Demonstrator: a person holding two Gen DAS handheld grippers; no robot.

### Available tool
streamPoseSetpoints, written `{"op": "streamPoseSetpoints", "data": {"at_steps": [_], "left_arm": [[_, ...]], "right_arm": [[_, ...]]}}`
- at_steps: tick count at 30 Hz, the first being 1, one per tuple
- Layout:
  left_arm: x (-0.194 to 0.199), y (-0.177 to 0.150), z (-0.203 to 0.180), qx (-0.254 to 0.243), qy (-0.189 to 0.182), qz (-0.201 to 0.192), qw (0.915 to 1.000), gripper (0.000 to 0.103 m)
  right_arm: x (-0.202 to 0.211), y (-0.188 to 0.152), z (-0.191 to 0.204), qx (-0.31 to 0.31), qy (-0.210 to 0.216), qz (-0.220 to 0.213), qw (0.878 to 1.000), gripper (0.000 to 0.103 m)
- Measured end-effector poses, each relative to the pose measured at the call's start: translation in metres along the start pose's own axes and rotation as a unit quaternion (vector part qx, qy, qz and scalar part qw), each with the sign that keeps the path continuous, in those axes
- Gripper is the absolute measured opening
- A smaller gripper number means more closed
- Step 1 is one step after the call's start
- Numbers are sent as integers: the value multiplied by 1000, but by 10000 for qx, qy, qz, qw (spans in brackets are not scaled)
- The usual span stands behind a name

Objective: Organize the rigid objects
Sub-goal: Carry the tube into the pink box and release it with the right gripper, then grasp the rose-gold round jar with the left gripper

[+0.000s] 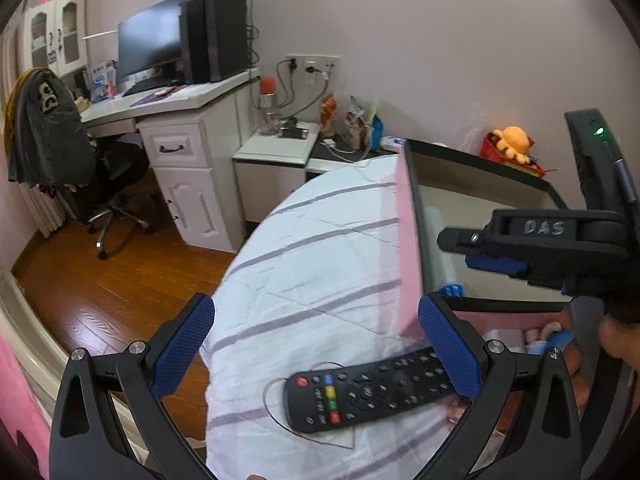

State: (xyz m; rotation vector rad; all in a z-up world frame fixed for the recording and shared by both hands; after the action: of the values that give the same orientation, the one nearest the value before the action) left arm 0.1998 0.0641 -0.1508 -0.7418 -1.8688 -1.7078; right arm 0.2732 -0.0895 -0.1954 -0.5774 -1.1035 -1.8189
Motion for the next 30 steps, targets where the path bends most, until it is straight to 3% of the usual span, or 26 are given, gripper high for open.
{"op": "streamPoseSetpoints", "data": {"at_steps": [1, 3, 8, 12, 14, 20, 28, 30], "left_arm": [[2, -1, -2, 4, -47, -11, 10000, 103], [10, -1, -7, -3, -151, -47, 9999, 103], [32, -13, -26, -176, -393, -130, 9990, 103], [46, -33, -53, -451, -650, -68, 9968, 103], [48, -41, -65, -552, -742, -31, 9957, 103], [45, -58, -92, -699, -594, 84, 9957, 103], [25, -74, -106, -853, -333, 323, 9953, 102], [21, -76, -106, -848, -283, 400, 9952, 94]], "right_arm": [[10, 0, 1, 83, 10, -81, 9999, 46], [29, 0, 4, 259, -5, -262, 9993, 58], [88, -9, 6, 804, -166, -821, 9932, 62], [128, -23, -8, 1177, -825, -1247, 9817, 78], [145, -37, -21, 1348, -1137, -1391, 9745, 78], [171, -70, -63, 1300, -1459, -1354, 9713, 78], [179, -95, -99, 1080, -1438, -1250, 9757, 78], [181, -97, -100, 1089, -1410, -1251, 9760, 78]]}}
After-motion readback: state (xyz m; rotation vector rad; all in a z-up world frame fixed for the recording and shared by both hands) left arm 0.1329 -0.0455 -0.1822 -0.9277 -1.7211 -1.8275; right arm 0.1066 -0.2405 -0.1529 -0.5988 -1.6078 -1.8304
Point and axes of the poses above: each gripper's, at about its wrist camera, not at the fingertips, and x roughly against the way its jaws point, z to its left, y to its top, the point moved 7 cm from there along -x, roughly the way its jaws point, and after that the axes turned 3 degrees about x, right-handed, at the moved point
